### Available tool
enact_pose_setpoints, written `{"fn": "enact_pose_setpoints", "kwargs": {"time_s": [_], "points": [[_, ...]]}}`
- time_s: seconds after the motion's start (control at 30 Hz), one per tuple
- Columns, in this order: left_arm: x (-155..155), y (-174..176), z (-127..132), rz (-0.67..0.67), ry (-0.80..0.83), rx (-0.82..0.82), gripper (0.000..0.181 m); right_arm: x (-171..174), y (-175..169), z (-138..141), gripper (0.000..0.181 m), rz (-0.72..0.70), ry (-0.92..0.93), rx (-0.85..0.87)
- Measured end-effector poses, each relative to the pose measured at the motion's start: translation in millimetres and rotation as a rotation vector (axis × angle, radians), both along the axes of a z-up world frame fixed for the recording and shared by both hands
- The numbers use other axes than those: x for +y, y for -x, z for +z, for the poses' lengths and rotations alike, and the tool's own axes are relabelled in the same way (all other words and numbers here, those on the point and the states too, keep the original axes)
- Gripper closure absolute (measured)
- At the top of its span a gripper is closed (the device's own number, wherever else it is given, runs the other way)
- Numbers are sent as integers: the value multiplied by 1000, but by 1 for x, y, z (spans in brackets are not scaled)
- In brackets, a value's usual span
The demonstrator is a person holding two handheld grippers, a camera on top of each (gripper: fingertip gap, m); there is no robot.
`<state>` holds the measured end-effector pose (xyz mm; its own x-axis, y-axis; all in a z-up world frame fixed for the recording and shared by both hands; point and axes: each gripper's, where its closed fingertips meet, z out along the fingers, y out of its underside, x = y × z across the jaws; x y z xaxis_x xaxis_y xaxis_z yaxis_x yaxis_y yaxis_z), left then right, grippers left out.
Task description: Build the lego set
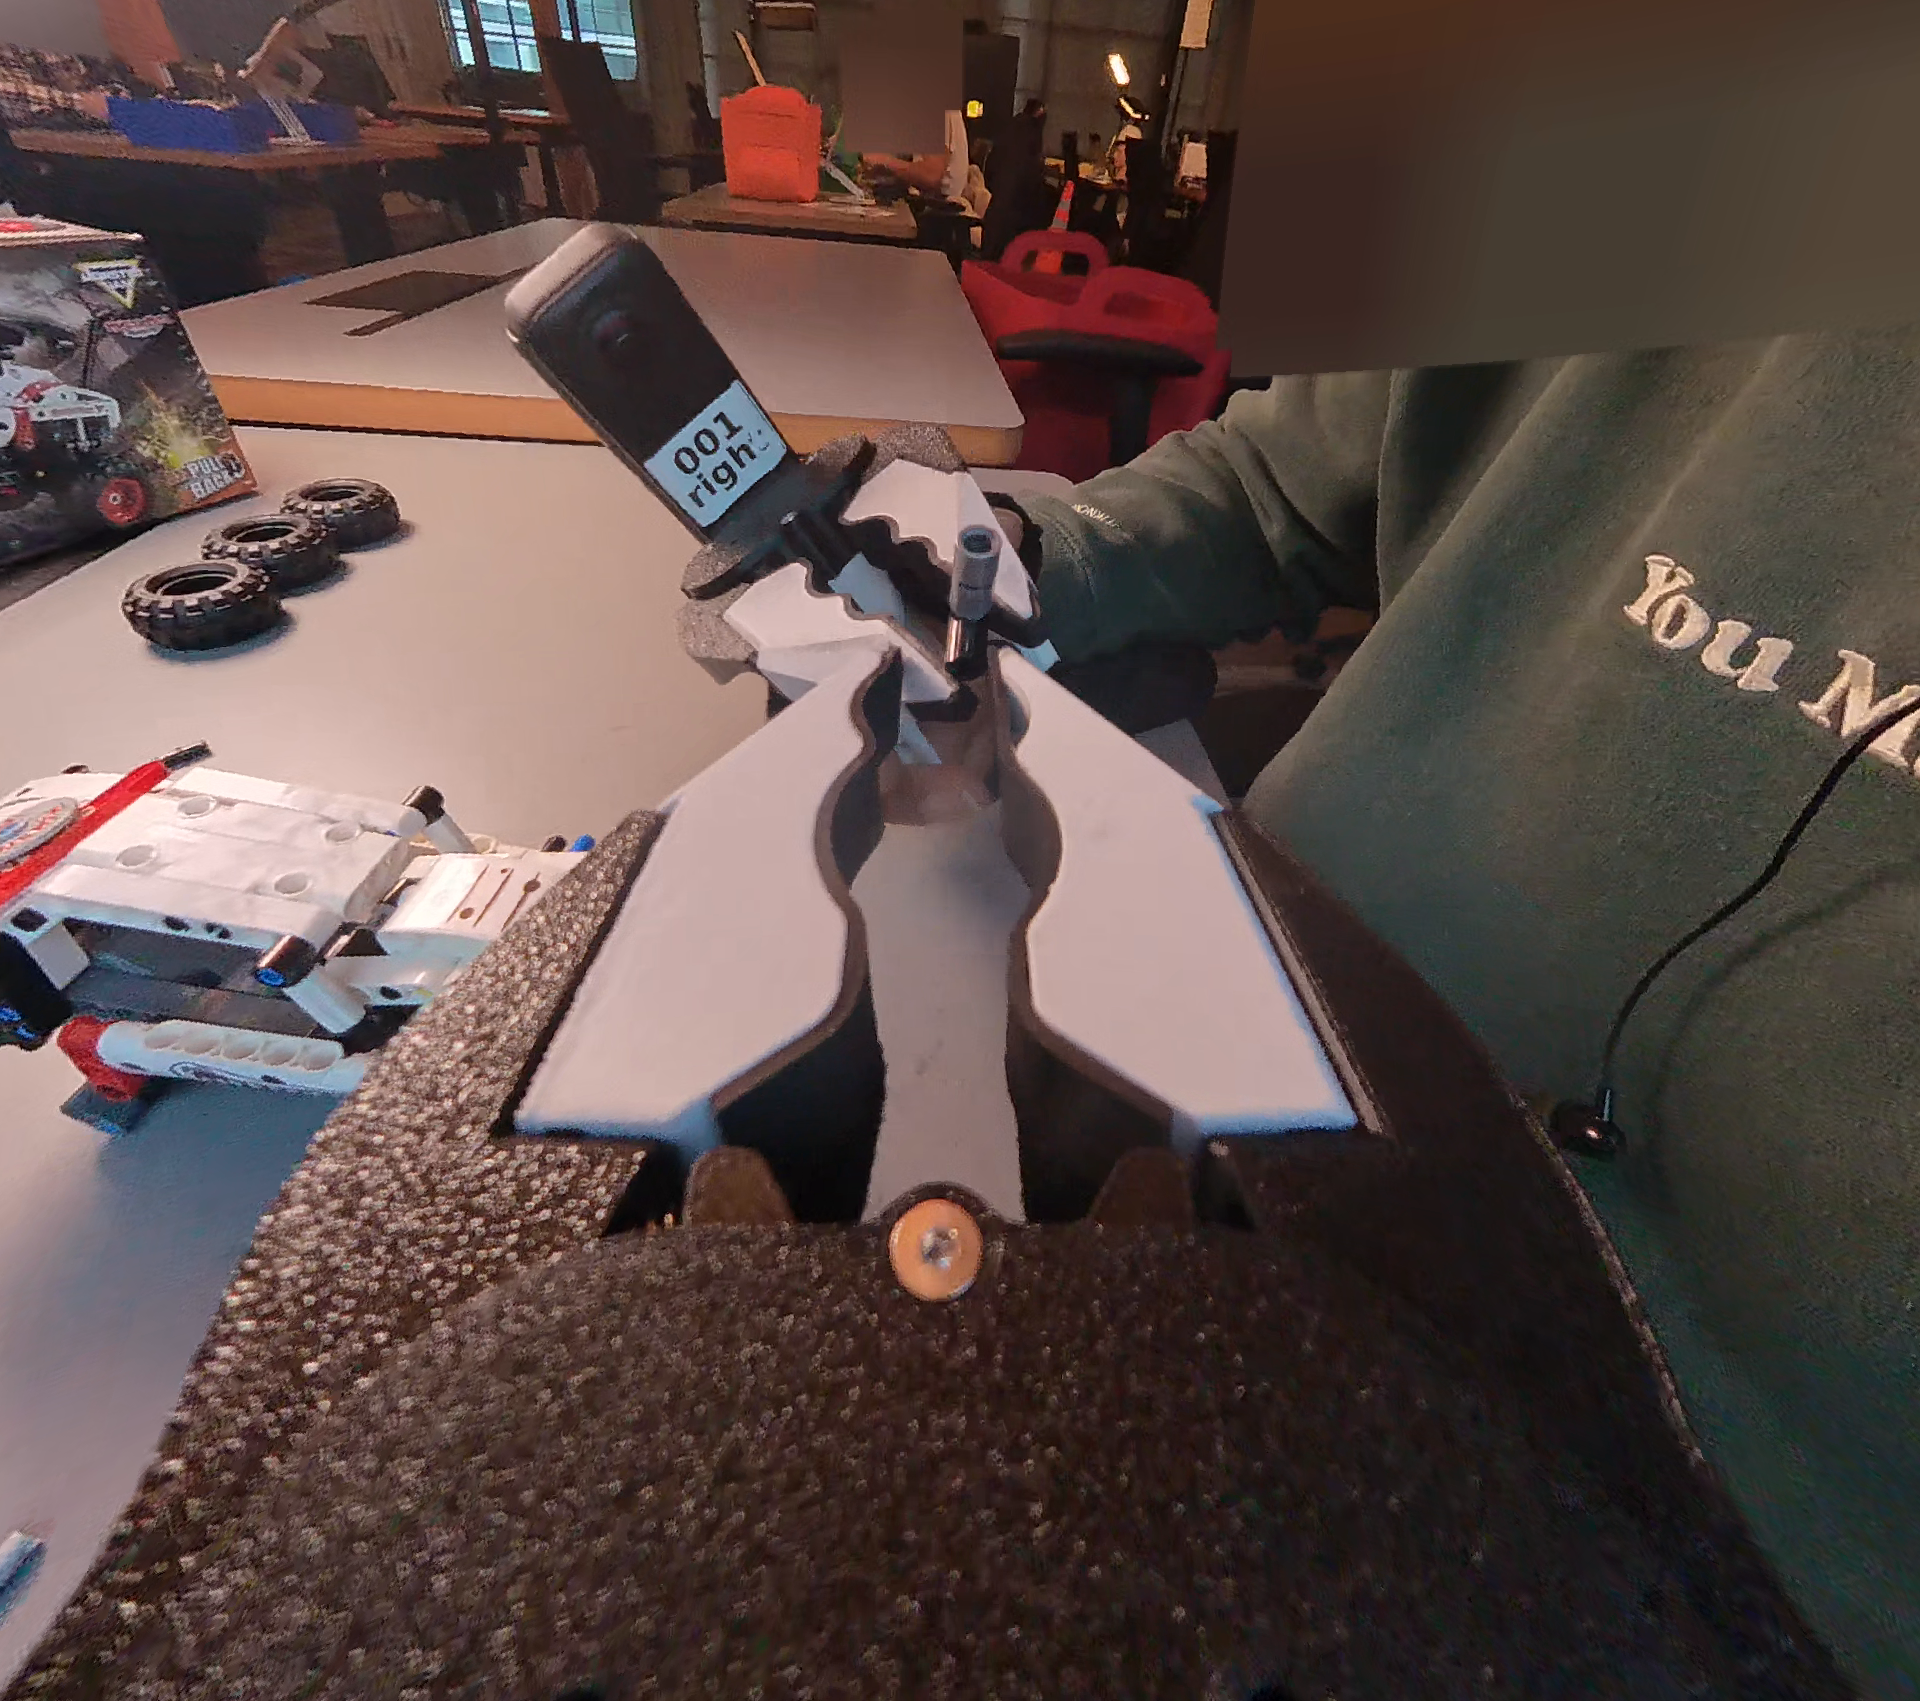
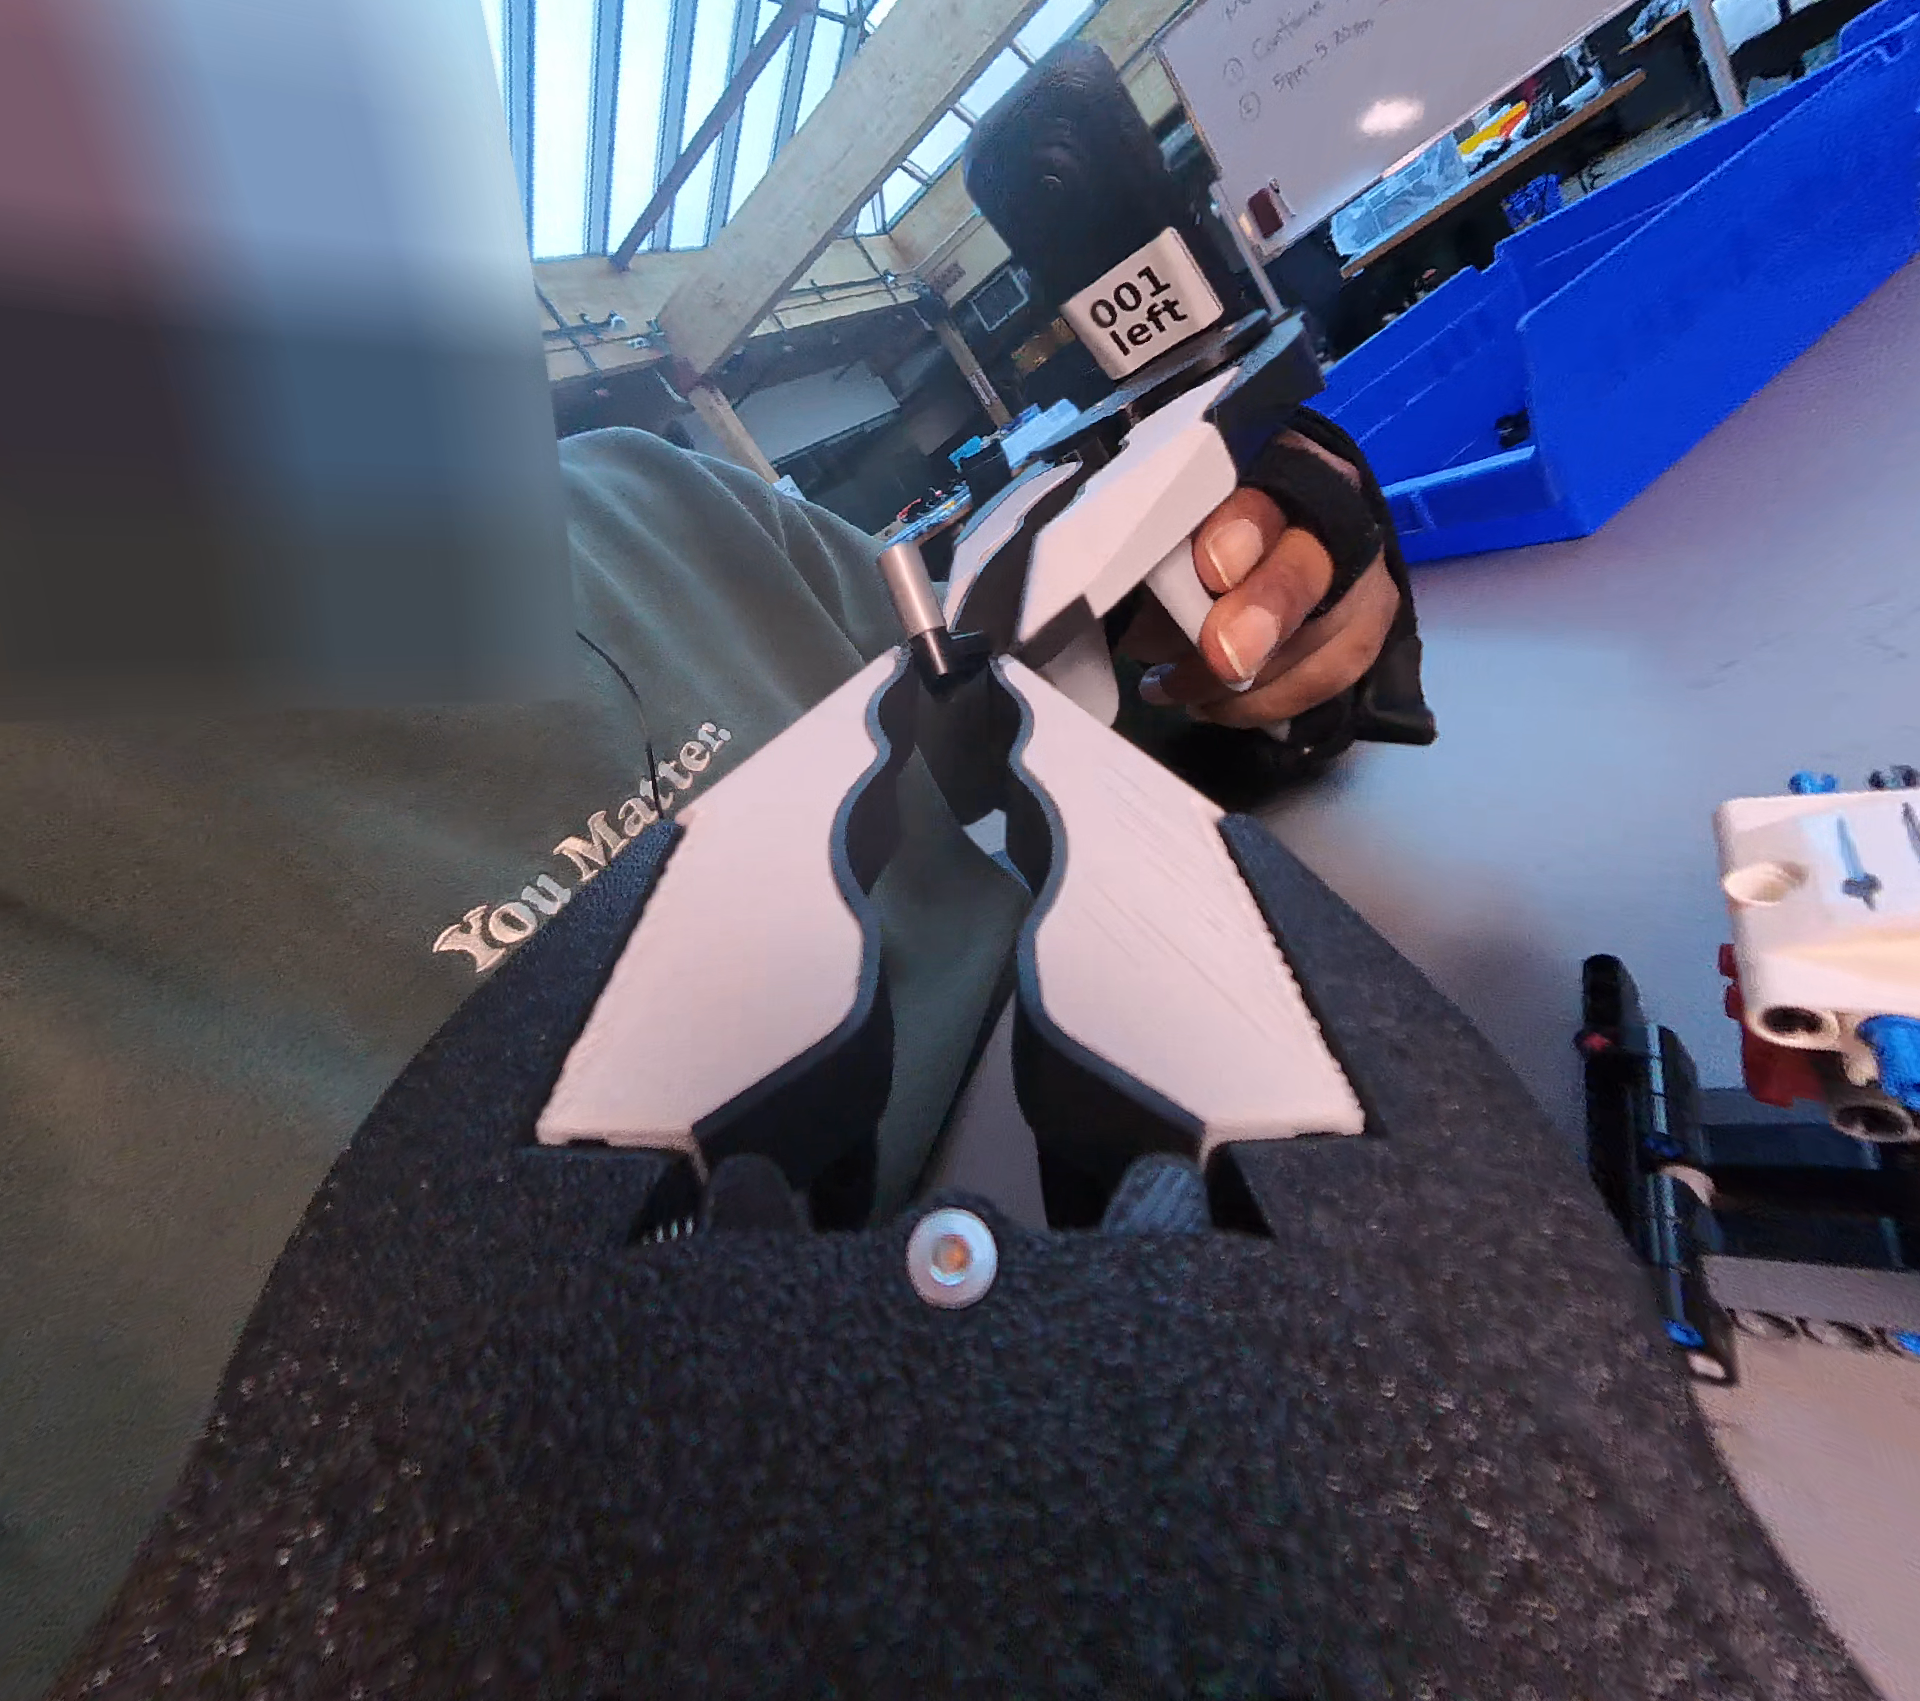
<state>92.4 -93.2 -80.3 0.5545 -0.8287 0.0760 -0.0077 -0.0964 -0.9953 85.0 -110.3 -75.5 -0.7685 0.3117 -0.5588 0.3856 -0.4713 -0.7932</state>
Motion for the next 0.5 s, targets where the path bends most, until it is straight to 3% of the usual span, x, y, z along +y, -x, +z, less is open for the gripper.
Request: {"fn": "enact_pose_setpoints", "kwargs": {"time_s": [0.17,0.3,0.5], "points": [[12,13,-12,133,-24,127,175,12,14,-14,172,-31,48,-142],[16,18,-21,158,21,159,175,16,19,-23,172,-78,2,-170],[22,29,-36,193,67,211,175,35,22,-31,159,-265,-336,-67]]}}
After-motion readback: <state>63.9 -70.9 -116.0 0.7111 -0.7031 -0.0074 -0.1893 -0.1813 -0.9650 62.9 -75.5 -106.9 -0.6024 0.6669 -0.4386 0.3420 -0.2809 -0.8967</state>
